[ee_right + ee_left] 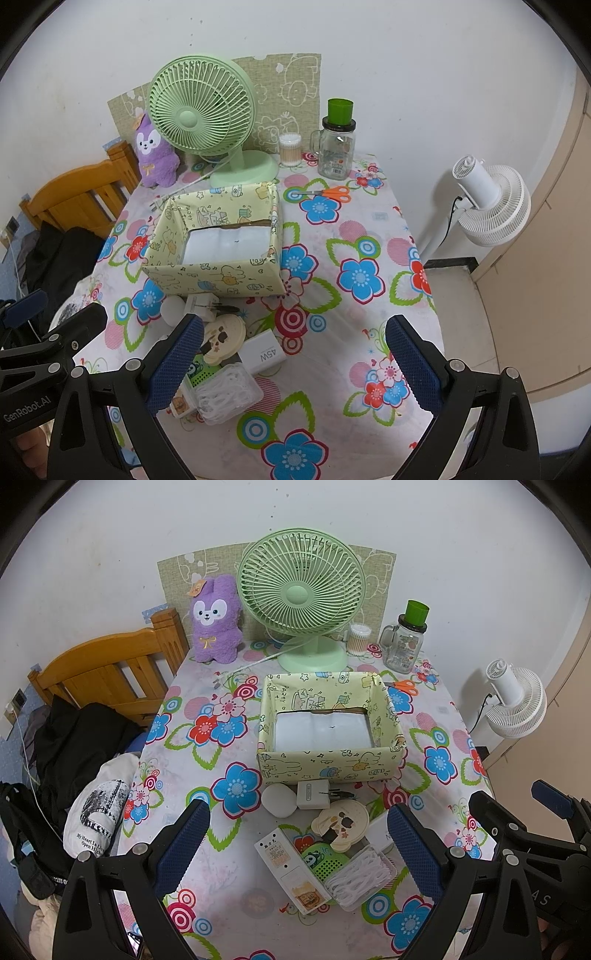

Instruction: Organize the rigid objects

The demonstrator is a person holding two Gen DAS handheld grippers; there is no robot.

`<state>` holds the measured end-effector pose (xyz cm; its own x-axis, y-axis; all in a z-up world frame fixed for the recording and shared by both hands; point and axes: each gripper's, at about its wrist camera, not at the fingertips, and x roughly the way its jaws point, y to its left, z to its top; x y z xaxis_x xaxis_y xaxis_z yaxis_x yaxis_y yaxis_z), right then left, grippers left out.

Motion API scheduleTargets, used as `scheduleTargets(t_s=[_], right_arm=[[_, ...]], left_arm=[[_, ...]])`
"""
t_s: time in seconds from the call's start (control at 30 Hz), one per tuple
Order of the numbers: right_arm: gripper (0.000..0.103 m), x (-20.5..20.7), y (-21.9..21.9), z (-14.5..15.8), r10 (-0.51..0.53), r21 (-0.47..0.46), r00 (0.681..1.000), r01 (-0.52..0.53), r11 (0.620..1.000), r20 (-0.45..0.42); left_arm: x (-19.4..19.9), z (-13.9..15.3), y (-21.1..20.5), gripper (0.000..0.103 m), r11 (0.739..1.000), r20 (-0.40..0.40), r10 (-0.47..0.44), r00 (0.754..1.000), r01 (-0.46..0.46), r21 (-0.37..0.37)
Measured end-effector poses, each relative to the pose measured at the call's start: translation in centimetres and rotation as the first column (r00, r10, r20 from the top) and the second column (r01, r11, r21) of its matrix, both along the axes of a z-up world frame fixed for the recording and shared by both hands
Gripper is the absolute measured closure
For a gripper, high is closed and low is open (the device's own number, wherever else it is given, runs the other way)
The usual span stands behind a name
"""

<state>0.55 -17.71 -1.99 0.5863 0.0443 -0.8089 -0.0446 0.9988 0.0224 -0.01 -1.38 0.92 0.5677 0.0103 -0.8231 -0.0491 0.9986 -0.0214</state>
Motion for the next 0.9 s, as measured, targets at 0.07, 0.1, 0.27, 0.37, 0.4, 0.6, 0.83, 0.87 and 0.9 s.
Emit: scheduleTargets(t_s=[0.07,0.1,0.27,0.37,0.4,0.6,0.83,0.87,0.9], right_arm=[[0.003,0.05,0.06,0.01,0.000,-0.001,1.000,0.000,1.000,0.000],[0.003,0.06,0.05,0.01,0.000,-0.001,1.000,0.000,1.000,-0.001],[0.003,0.05,0.05,0.02,-0.001,-0.001,1.000,0.001,1.000,-0.001],[0.003,0.03,0.10,-0.02,0.000,0.000,1.000,0.000,1.000,-0.002],[0.003,0.04,0.10,-0.03,0.000,0.001,1.000,0.000,1.000,-0.002],[0.003,0.02,0.24,-0.16,0.000,0.001,1.000,0.000,1.000,-0.005],[0.003,0.00,0.26,-0.18,0.000,0.000,1.000,0.000,1.000,-0.005],[0.003,-0.03,0.29,-0.18,-0.001,0.002,1.000,0.001,1.000,-0.004],[0.003,0.03,0.24,-0.21,0.000,0.003,1.000,0.000,1.000,-0.003]], left_arm=[[0.02,0.00,-0.03,0.006,1.000,-0.001,0.001,1.000,-0.001,0.001],[-0.02,0.00,-0.03,0.006,1.000,0.000,0.001,1.000,-0.001,0.001],[0.00,0.00,-0.04,0.006,1.000,-0.001,0.001,1.000,-0.001,0.002],[0.03,0.00,-0.04,0.006,1.000,-0.002,0.001,1.000,-0.001,0.004],[0.02,-0.12,0.09,0.006,1.000,-0.002,0.001,1.000,-0.001,0.008],[-0.21,-0.36,0.34,0.006,1.000,-0.003,-0.002,1.000,0.002,0.012],[-0.25,-0.48,0.36,0.006,1.000,-0.006,-0.003,1.000,0.003,0.015],[-0.22,-0.43,0.31,0.006,1.000,-0.006,-0.001,1.000,0.001,0.014],[-0.22,-0.46,0.30,0.006,1.000,-0.008,-0.001,1.000,0.001,0.015]])
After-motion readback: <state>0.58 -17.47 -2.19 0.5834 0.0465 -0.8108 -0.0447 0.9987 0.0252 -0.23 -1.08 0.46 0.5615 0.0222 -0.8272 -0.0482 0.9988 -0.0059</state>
